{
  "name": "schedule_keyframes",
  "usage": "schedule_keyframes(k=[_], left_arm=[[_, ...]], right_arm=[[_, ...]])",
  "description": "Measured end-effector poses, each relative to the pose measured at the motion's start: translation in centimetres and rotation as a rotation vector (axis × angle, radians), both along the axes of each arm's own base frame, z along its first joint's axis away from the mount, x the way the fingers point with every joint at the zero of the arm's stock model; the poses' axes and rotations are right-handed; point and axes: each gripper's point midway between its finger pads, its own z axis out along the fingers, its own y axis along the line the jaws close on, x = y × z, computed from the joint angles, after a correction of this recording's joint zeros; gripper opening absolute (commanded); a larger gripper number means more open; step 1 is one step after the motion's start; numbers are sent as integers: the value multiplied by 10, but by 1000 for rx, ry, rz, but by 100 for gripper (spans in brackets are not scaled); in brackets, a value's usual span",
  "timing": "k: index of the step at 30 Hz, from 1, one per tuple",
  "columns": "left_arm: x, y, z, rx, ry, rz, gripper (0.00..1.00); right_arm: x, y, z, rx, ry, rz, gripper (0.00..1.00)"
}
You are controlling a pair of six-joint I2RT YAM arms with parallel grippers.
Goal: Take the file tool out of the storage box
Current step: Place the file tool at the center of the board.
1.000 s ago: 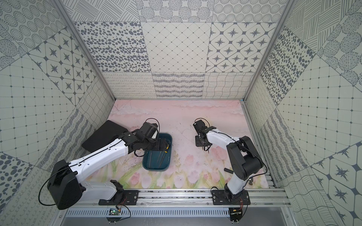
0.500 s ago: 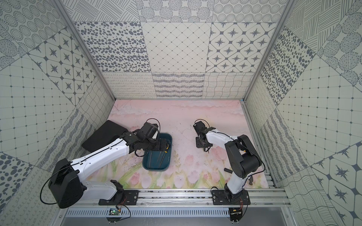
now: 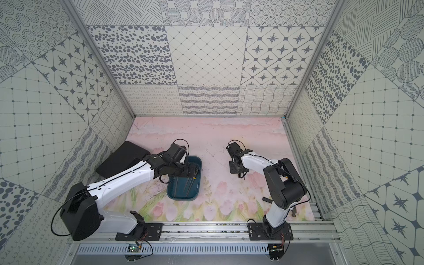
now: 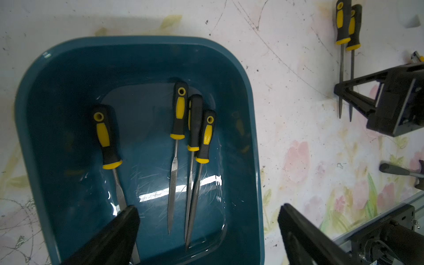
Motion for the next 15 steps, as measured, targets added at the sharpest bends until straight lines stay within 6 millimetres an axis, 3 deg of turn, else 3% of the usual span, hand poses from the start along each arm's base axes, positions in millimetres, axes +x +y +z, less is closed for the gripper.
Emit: schedule_keyframes(k=[15], left_arm=[[0,0,-4,7,9,0,99]], right_arm=[[-6,1,0,-1,-9,8,0]])
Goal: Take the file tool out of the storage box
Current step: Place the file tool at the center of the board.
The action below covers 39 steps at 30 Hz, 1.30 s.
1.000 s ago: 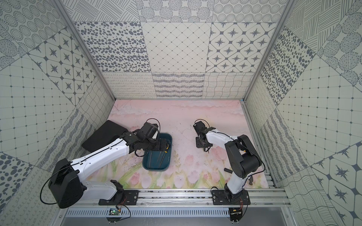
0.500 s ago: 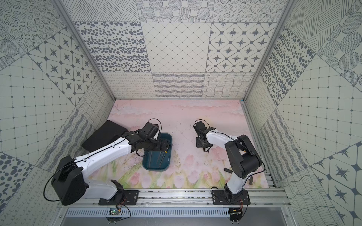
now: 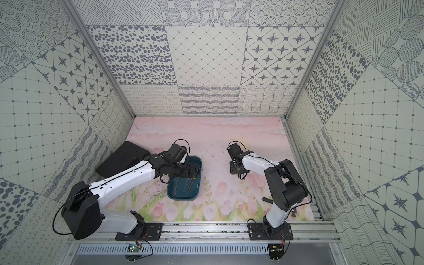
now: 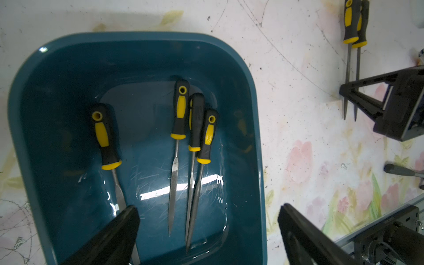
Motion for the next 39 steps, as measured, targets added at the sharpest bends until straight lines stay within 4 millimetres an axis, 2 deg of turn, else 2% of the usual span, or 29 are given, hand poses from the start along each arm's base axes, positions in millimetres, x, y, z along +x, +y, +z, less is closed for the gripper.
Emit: schedule_keyframes(k=[12,14,22,28,39], left_arm=[[-1,0,-1,2,2,-3,99],[-2,0,-2,3,3,-3,99],[-1,1,-2,7,2,-2,99],[2,1,-3,23,-2,6,99],[8,1,-2,37,-10,12,99]], right_arm=[[-5,-1,0,-13,9,0,0],[-5,-1,0,-12,8,-5,7],[-5,-1,0,-12,8,-10,10],[-5,-3,0,-21,8,-13,16],[-9,-3,4,-31,27,0,19]])
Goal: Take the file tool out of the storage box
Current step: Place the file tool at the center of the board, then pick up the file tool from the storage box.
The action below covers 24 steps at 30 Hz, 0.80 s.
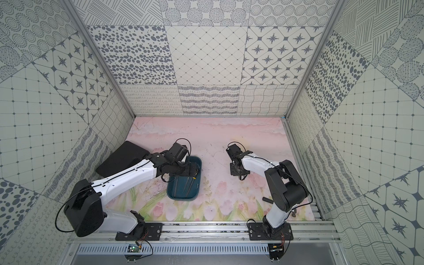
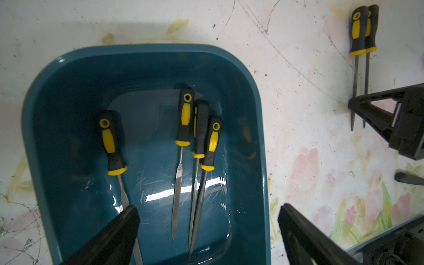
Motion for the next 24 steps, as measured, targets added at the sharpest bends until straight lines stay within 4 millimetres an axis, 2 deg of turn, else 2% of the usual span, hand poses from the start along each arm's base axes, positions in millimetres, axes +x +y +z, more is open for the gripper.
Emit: schedule_keyframes(k=[4,10,12,17,22,24], left_arm=[[5,1,-4,23,-1,6,99],[18,4,-14,77,3,20,97],[22,6,-18,94,6,24,95],[32,11,-28,133,13,34,85],[47,13,-39,177,20,43,71],[52,13,-44,190,27,48,68]], right_arm=[[-1,7,19,25,-38,36,22],[-2,20,66,115,-150,87,26],[-4,23,80,148,-181,99,30],[-14,36,112,267,-233,148,50],[-29,53,149,430,-295,218,62],[-35,57,159,474,-314,243,65]])
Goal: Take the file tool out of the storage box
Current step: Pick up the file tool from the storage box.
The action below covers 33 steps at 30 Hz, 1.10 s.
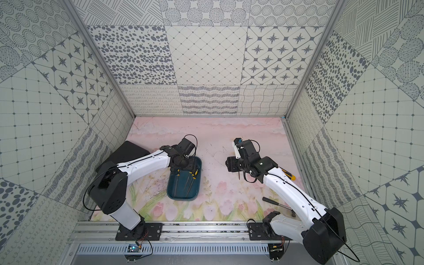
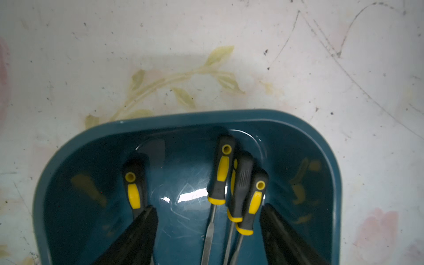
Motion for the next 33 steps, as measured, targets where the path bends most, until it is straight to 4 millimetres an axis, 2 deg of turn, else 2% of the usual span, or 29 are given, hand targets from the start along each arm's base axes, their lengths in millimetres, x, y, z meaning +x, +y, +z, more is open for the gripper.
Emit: schedule_keyframes(k=[3,12,29,33], left_arm=[[7,-1,-8,19,9,5,64],[22,-2,-26,72,26,7,52],[19,0,-46,99,65,6,35],[21,-2,-46,87,54,8,25]], right_arm=[[-5,3,5,33,-9,24,66],[-12,5,-6,38,23,43,67],[-13,5,-7,39,28,45,67],[-13,6,-7,41,29,47,67]])
